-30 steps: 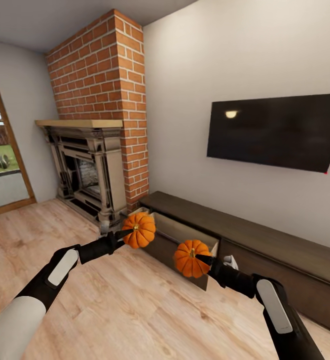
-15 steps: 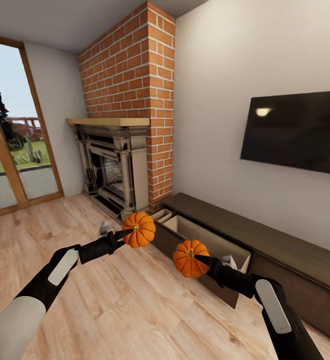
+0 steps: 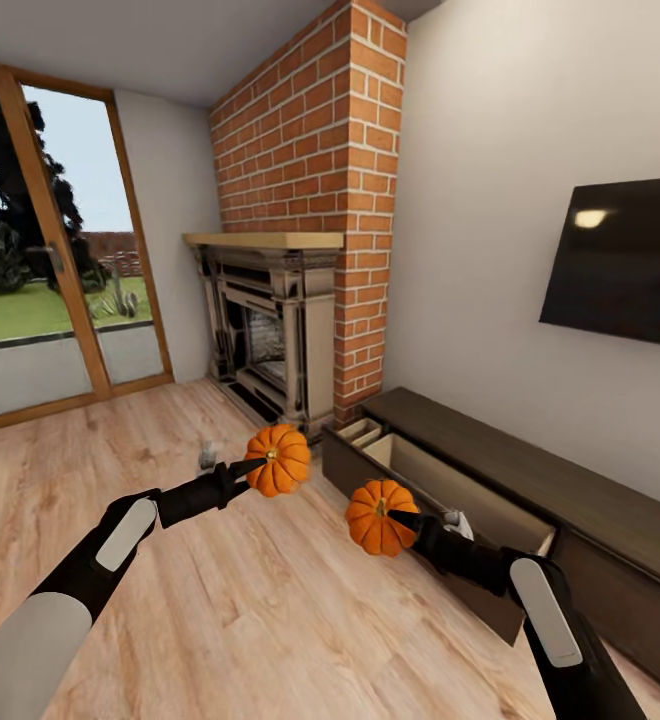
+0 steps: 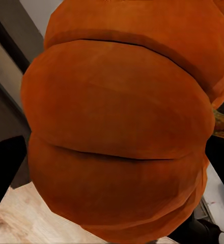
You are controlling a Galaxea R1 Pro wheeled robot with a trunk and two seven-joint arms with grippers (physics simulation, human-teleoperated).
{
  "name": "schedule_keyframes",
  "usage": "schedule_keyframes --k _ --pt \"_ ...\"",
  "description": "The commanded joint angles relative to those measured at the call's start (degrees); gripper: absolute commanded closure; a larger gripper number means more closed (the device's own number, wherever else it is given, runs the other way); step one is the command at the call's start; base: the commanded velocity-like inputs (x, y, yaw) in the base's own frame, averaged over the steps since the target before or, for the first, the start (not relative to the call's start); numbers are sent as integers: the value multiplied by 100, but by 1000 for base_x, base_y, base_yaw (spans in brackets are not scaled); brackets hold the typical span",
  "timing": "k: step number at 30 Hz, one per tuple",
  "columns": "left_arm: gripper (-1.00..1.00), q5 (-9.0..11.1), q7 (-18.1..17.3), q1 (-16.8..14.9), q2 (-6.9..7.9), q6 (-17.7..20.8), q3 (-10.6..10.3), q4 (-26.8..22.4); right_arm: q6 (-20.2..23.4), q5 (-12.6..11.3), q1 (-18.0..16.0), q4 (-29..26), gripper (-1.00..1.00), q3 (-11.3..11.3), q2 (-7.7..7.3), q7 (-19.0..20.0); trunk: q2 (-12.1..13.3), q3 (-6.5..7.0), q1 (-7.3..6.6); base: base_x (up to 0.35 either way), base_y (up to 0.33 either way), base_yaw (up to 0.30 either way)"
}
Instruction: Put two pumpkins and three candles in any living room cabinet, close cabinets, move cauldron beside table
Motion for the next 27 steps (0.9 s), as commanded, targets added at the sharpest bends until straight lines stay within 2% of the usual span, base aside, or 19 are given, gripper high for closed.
schedule_keyframes --k 1,9,18,27 --pt "100 105 0 -8 3 53 -10 0 32 -40 -4 -5 100 -12 1 56 -4 -9 2 272 48 260" --pt "100 102 2 -8 3 53 -10 4 20 -48 -4 -12 100 -9 9 64 -4 -33 2 312 35 192" --pt "100 106 -5 -8 3 53 -2 125 21 -75 -4 -10 100 -9 7 65 -4 -36 2 336 17 15" --pt "100 107 -22 -8 3 53 -1 149 26 -110 -4 -5 100 -9 4 65 -4 -44 2 301 139 -54"
